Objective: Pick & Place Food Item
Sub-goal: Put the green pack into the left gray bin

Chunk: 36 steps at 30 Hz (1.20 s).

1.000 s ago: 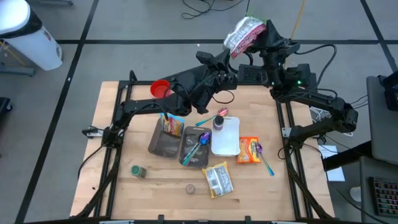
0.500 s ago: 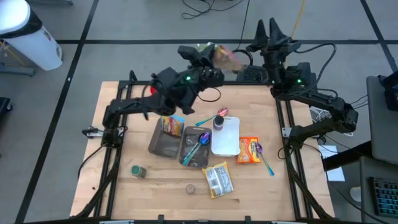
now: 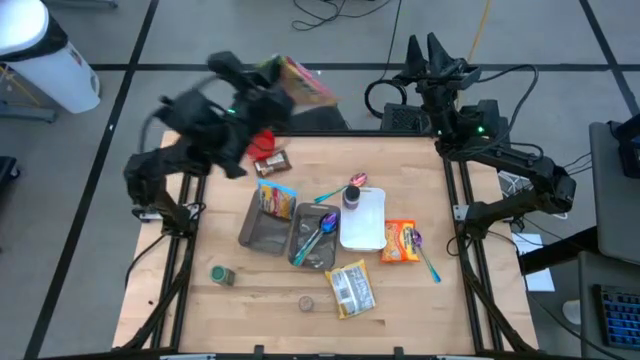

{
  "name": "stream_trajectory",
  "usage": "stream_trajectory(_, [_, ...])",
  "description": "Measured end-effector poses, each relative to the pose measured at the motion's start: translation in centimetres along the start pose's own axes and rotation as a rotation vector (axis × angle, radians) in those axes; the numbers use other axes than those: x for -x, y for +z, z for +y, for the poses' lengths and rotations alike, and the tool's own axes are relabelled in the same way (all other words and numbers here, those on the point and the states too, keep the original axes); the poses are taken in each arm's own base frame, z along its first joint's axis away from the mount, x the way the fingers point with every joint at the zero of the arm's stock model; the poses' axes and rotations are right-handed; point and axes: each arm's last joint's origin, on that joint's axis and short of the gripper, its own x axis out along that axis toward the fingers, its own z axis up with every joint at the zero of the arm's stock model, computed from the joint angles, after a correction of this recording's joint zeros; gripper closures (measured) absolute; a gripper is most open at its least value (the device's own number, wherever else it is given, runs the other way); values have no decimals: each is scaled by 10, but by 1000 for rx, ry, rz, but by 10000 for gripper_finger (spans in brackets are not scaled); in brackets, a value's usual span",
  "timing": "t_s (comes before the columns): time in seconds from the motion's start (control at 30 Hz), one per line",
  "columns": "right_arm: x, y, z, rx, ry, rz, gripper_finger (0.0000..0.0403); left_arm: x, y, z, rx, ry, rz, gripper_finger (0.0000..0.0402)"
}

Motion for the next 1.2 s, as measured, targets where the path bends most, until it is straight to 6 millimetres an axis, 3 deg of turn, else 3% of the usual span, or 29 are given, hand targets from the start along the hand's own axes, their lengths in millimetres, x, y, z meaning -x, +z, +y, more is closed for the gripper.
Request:
stream_trajectory(0.27, [0, -1, -3, 8, -34, 11, 206, 16, -23, 36, 208, -83, -85, 401])
stream_trajectory(0.4, [0, -2, -4, 12, -34, 29, 206, 18, -33, 35, 299, -211, -156, 401])
stream_trajectory(0.63, [1, -5, -5, 43, -48, 51, 206, 5, -53, 17, 425, -513, -171, 401])
stream_trajectory(0.9, [2, -9, -11, 73, -91, 151, 206, -9, -88, -2, 442, -770, 77, 402])
stream_trajectory(1.2, [4, -16, -20, 266, -111, 355, 206, -9, -121, -13, 466, -1066, 366, 402])
